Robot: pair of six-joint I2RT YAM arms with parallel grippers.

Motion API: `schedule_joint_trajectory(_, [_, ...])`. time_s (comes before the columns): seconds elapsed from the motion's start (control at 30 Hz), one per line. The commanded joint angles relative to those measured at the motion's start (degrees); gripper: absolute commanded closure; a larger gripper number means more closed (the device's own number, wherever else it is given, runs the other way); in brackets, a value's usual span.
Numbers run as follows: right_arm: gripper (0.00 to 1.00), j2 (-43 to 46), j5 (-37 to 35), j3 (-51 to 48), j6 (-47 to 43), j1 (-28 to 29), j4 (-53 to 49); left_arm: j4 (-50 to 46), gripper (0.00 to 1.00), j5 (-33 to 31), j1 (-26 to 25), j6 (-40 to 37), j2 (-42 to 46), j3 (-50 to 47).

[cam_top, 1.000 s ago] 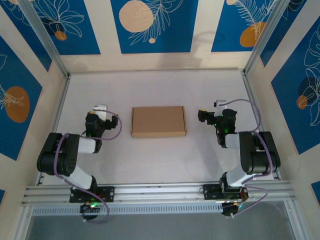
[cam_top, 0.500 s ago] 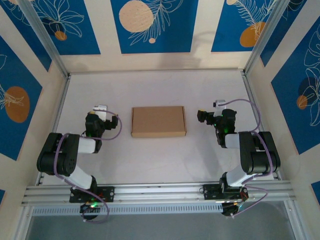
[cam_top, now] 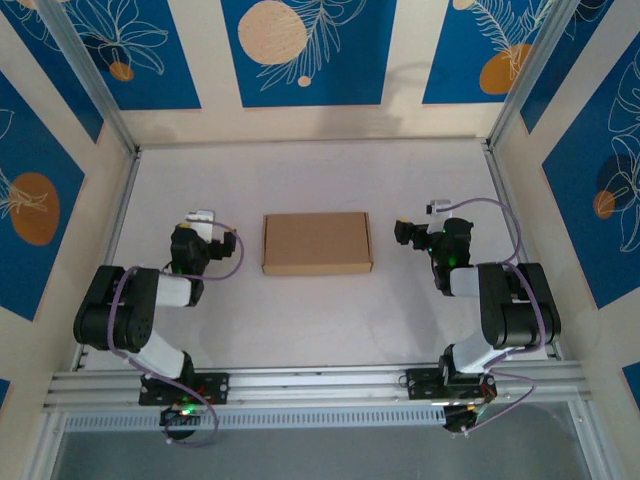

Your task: Fold the paper box

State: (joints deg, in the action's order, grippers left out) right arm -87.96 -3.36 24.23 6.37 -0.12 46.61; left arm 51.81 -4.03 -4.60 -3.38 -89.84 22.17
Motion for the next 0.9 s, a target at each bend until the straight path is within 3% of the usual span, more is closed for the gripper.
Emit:
schedule_joint_trajectory(0.0, [0.01, 0.6, 0.8, -0.3, -1.0, -0.2, -0.4, 1.1, 0.00, 1.3, 0.7, 0.5, 0.4, -0.5])
schedule_joint_trajectory(0.87, [0.01, 0.6, 0.8, -0.3, -1.0, -0.2, -0.3, 1.0, 0.00, 1.4, 0.7, 0.5, 0.5, -0.4])
